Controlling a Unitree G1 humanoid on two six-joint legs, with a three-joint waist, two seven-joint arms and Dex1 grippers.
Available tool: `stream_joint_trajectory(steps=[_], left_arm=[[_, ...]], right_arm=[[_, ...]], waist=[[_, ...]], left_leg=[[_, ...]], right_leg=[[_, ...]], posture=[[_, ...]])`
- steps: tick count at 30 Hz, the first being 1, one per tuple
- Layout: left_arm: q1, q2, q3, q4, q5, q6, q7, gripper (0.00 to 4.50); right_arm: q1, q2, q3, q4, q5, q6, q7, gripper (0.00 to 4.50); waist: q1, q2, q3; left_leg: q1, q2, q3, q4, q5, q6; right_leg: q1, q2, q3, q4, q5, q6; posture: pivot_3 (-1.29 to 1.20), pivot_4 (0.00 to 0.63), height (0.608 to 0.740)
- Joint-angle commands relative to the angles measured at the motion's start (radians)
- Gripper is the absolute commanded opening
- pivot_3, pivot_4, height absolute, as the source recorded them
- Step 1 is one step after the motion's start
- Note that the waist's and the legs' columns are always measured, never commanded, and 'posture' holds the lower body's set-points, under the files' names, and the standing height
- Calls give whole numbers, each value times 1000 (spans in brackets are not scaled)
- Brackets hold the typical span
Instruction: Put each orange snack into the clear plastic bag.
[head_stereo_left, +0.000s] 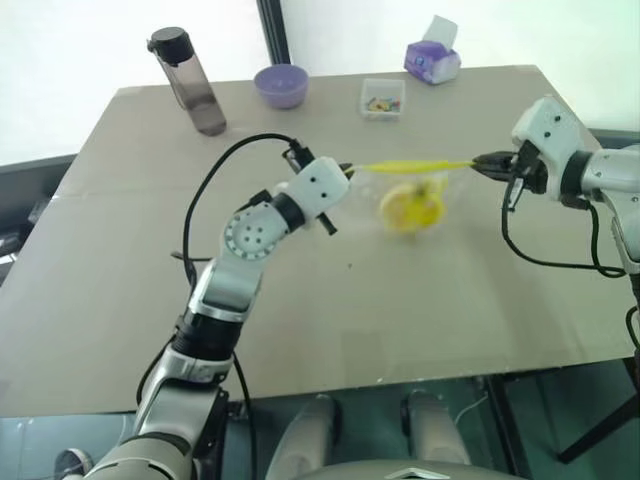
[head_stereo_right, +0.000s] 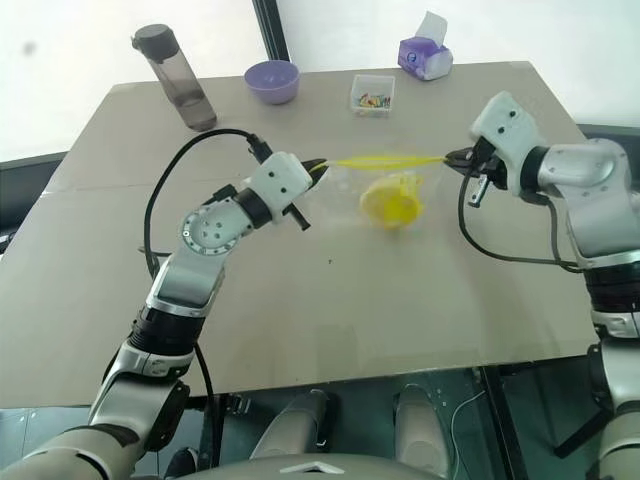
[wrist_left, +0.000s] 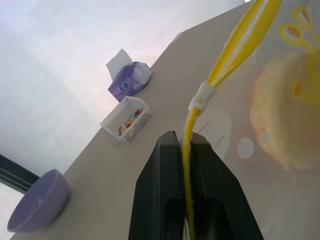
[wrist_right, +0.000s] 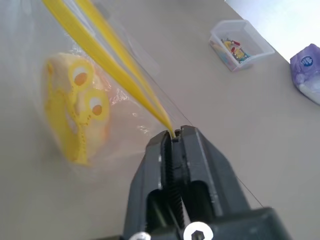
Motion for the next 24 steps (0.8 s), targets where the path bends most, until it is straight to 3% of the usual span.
stream_joint_trajectory(steps=[1, 6, 10, 18, 24], left_arm=[[6, -8, -17, -41, -16, -4, -18, 205], [33, -18, -27, -81, -30, 13, -35, 205], [24, -15, -38, -98, -27, 11, -46, 205], [-14, 4, -73, -106, 19, -15, -62, 205], [-37, 39, -106, -124, 74, -33, -83, 205]], right_arm=[[-11, -27, -12, -62, 3, 3, 31, 1645], [-45, -41, -42, -172, 94, 95, 114, 1645], [-106, 25, -35, -235, 153, 127, 97, 1645], [-113, 128, 109, -187, 21, -108, 74, 1645], [-132, 166, 139, -141, 14, -181, 106, 1645]], waist=[[0, 0, 0], [0, 0, 0], [-1, 0, 0], [6, -1, 0], [3, -1, 0]], left_leg=[[0, 0, 0, 0, 0, 0], [0, 0, 0, 0, 0, 0], [0, 0, 0, 0, 0, 0], [0, -1, -1, 1, 0, 0], [-1, 0, -1, 0, 0, 0]], right_leg=[[0, 0, 0, 0, 0, 0], [0, 0, 0, 0, 0, 0], [0, 0, 0, 0, 0, 0], [0, -1, -1, 0, 0, 0], [0, 0, -1, 0, 0, 0]], posture=[[0, 150, 739], [0, 150, 739], [0, 150, 739], [0, 150, 739], [0, 150, 739]])
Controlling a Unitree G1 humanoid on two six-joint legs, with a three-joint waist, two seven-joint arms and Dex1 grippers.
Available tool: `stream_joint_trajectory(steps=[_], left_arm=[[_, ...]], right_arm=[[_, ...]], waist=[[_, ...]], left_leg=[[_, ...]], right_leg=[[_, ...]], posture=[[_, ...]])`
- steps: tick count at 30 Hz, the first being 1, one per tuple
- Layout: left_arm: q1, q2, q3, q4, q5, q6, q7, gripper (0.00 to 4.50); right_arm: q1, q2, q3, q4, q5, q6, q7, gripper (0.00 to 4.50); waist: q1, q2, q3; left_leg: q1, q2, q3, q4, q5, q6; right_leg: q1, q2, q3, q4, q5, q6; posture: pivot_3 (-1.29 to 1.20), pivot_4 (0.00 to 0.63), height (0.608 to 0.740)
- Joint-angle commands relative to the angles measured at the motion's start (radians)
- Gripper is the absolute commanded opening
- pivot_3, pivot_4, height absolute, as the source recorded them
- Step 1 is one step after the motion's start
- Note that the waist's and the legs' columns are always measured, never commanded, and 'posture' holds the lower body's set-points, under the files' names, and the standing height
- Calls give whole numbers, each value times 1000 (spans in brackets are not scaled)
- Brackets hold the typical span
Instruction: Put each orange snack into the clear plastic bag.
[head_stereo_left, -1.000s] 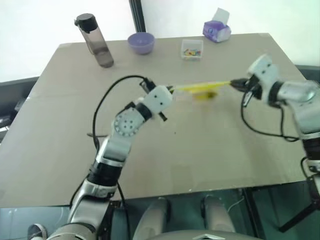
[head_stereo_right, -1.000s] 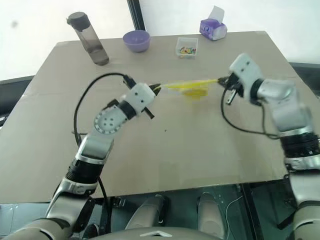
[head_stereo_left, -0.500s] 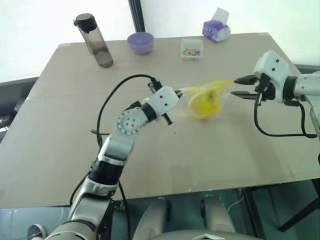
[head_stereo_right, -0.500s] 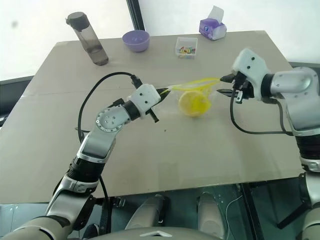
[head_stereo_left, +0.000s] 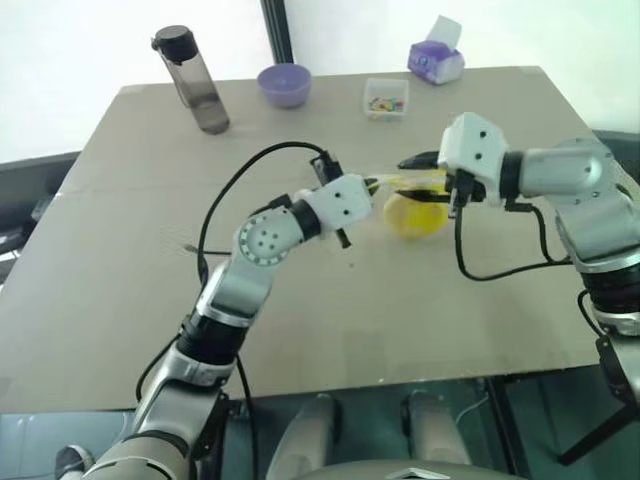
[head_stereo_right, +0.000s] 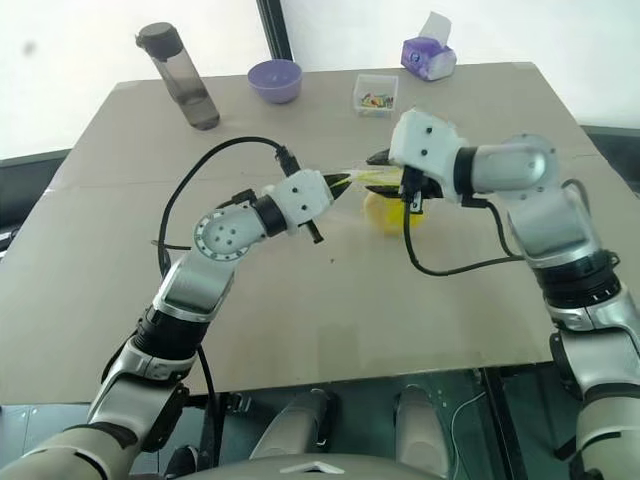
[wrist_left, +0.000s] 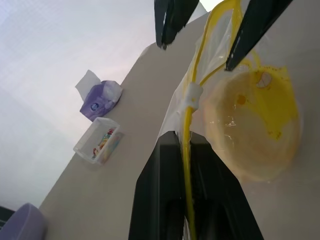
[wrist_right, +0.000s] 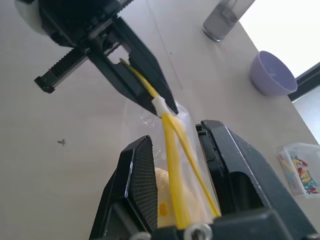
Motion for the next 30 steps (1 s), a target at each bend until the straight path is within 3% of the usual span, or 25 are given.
stream_joint_trajectory(steps=[1, 24, 27, 29, 30], left_arm=[[-22, 17, -11, -58, 25, -21, -11, 205], [-39, 25, -24, -55, 56, -24, -30, 205], [-37, 24, -24, -56, 57, -23, -30, 205], [-33, 25, -24, -56, 59, -23, -30, 205], [-32, 25, -24, -56, 60, -24, -30, 205]], right_arm=[[-37, 14, -5, -1, 7, -50, 23, 1645], [-28, 55, 1, 28, -23, -106, 52, 1645], [-29, 55, -1, 31, -24, -111, 50, 887], [-30, 56, -2, 31, -25, -112, 49, 40], [-30, 57, -3, 31, -25, -112, 48, 40]], waist=[[-2, 0, 0], [-3, 0, 0], [-4, 0, 0], [-4, 0, 0], [-4, 0, 0]], left_leg=[[0, 0, 0, 0, 0, 0], [0, 0, 0, 0, 0, 0], [0, 0, 0, 0, 0, 0], [0, 0, 0, 0, 0, 0], [0, 0, 0, 0, 0, 0]], right_leg=[[0, 0, 0, 0, 0, 0], [0, 0, 0, 0, 0, 0], [0, 0, 0, 0, 0, 0], [0, 0, 0, 0, 0, 0], [0, 0, 0, 0, 0, 0]], posture=[[0, 150, 739], [0, 150, 739], [0, 150, 739], [0, 150, 739], [0, 150, 739]])
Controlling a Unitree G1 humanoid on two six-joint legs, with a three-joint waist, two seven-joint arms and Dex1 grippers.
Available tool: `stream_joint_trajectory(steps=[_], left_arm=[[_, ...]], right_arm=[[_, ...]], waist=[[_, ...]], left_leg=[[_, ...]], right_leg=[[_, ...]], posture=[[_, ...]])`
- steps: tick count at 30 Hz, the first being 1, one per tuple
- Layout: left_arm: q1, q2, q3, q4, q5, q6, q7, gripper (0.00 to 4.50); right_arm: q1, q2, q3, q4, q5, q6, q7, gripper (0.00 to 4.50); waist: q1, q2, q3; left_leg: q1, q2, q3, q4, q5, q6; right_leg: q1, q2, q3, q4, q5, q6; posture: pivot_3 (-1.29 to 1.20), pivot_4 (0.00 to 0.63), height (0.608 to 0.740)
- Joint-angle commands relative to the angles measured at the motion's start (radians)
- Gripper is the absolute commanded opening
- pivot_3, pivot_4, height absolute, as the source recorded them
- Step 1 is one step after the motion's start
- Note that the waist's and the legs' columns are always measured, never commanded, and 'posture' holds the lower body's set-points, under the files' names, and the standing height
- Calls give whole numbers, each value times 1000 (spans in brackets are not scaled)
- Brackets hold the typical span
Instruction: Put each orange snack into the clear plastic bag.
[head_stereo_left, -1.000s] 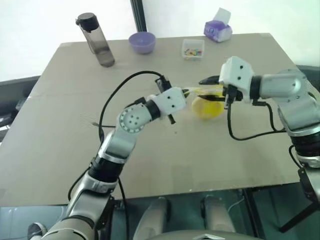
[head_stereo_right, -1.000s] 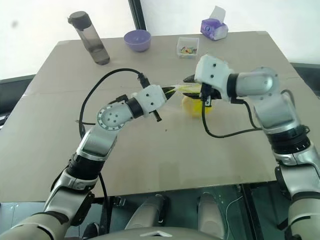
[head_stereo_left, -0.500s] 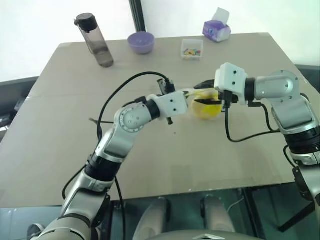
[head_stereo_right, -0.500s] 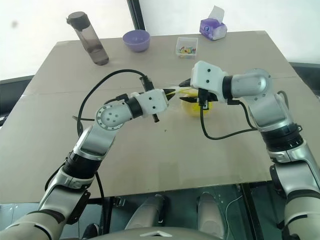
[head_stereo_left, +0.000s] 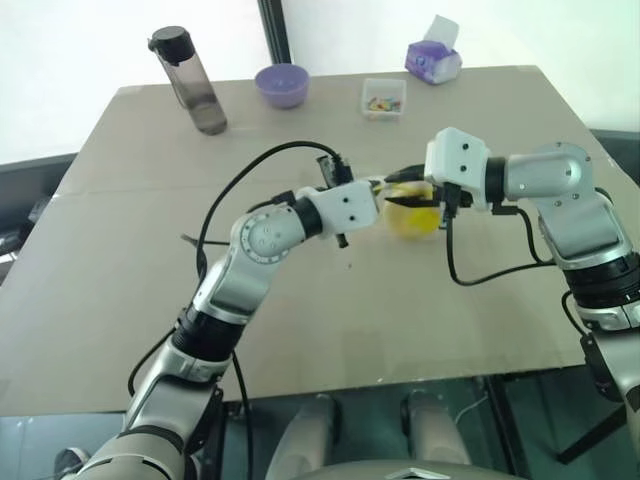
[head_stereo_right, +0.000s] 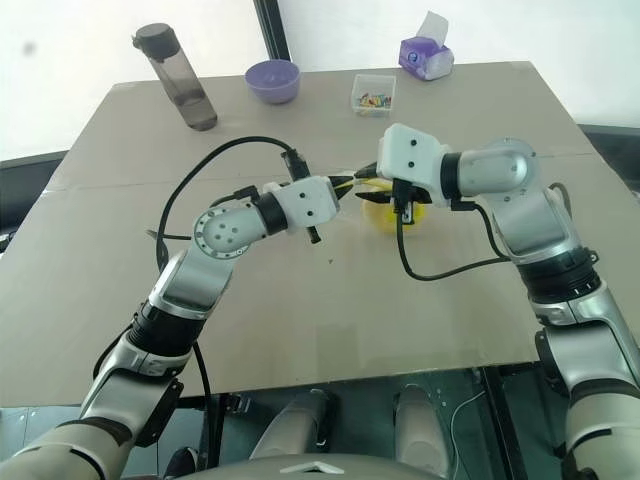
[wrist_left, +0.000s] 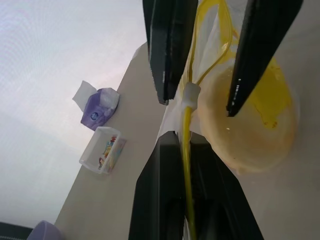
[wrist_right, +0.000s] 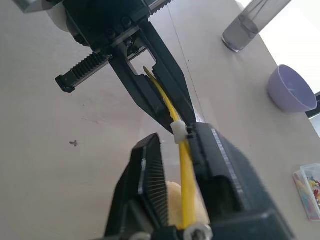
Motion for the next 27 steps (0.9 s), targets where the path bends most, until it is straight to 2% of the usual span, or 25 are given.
stream_joint_trajectory(steps=[1, 14, 27], left_arm=[[-15, 0, -1, -48, 8, -11, -1, 205], [-3, 0, 8, -30, 8, -14, 3, 205], [25, 82, 91, 8, -8, -83, 39, 205]], right_arm=[[-16, 3, -13, -27, 6, -19, -4, 40], [-20, -8, -24, -19, -14, -16, -17, 40], [2, -138, -81, 65, -51, -15, -44, 40]], waist=[[0, 0, 0], [0, 0, 0], [2, 0, 0]], left_leg=[[0, 0, 0, 0, 0, 0], [0, 0, 0, 0, 0, 0], [0, 0, 0, 0, 0, 0]], right_leg=[[0, 0, 0, 0, 0, 0], [0, 0, 0, 0, 0, 0], [0, 0, 0, 0, 0, 0]], posture=[[0, 150, 739], [0, 150, 739], [0, 150, 739]])
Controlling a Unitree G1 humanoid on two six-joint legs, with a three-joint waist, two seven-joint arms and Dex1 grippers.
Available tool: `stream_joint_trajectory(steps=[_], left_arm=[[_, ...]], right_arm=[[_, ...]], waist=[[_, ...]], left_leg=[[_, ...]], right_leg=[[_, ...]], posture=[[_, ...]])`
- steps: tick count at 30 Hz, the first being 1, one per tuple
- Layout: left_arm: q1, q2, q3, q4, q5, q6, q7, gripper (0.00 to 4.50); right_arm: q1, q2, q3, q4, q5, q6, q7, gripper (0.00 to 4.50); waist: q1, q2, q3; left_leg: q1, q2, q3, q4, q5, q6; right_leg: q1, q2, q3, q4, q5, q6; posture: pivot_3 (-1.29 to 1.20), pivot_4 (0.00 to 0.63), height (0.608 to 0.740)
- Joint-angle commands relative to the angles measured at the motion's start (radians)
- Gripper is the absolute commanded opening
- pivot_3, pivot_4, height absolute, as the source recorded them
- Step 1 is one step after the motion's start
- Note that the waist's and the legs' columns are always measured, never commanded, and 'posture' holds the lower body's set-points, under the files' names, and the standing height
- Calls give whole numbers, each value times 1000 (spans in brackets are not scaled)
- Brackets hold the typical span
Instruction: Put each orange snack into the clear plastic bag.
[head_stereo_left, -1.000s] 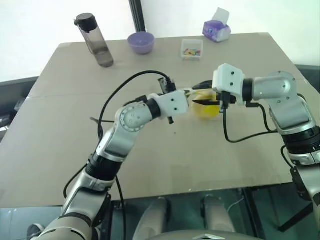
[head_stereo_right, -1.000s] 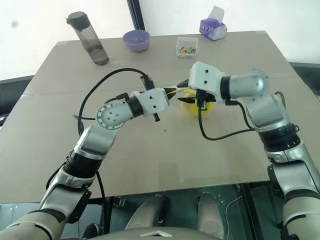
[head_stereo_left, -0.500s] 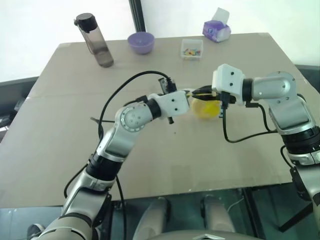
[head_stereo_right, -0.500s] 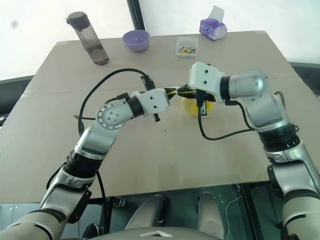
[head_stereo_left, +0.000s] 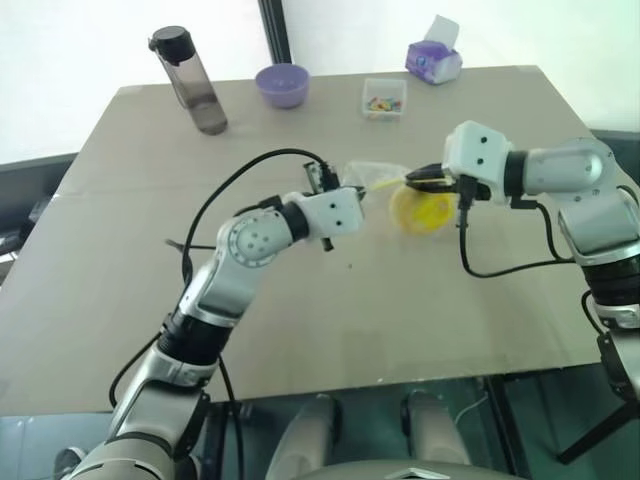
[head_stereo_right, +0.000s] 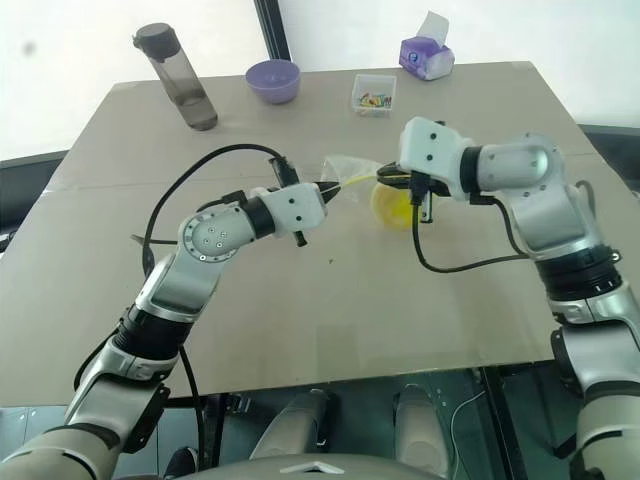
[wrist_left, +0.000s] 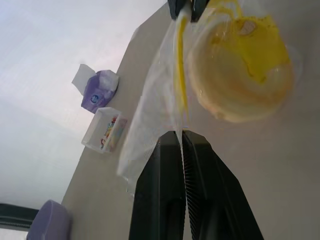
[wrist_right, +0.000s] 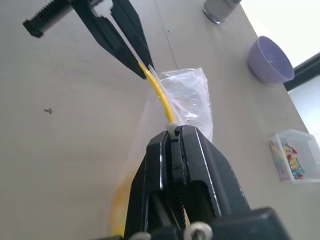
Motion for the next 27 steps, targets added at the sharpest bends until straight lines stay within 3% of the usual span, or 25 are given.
stream_joint_trajectory(steps=[1, 7, 15, 18, 21, 27], left_arm=[[-16, 12, 57, -7, -16, -45, 37, 205], [-21, 11, 65, 14, -12, -75, 49, 205], [-38, -66, 4, -15, -64, -66, -12, 205], [-52, -88, -26, -7, -41, -71, -8, 1038], [-70, -102, -38, 17, -3, -75, 22, 2378], [-100, -116, -40, 48, 22, -75, 42, 2378]], right_arm=[[-2, -42, -55, 15, -13, -4, -20, 40], [14, -54, -62, -5, -5, 11, -23, 40], [5, 15, -39, -40, -7, 49, -40, 40], [-9, 48, -30, -38, -5, 54, -46, 0], [-17, 68, -28, -35, -10, 56, -51, 0], [-28, 97, -21, -36, -11, 57, -52, 0]], waist=[[1, 0, 0], [-2, 0, 0], [-1, 0, 0], [-2, 0, 0], [-1, 0, 0], [-2, 0, 0]], left_leg=[[0, 0, 0, 0, 0, 0], [0, 0, 1, 0, 0, 0], [0, 0, 0, 0, 0, 0], [0, 0, 0, 0, 0, 0], [0, 0, 0, 0, 0, 0], [0, 0, 0, 0, 0, 0]], right_leg=[[0, 0, 0, 0, 0, 0], [0, 0, 0, 0, 0, 0], [0, 0, 0, 0, 0, 0], [0, 0, 0, 0, 0, 0], [0, 0, 0, 0, 0, 0], [0, 0, 0, 0, 0, 0]], posture=[[0, 150, 739], [0, 150, 739], [0, 150, 739], [0, 150, 739], [0, 150, 739], [0, 150, 739]])
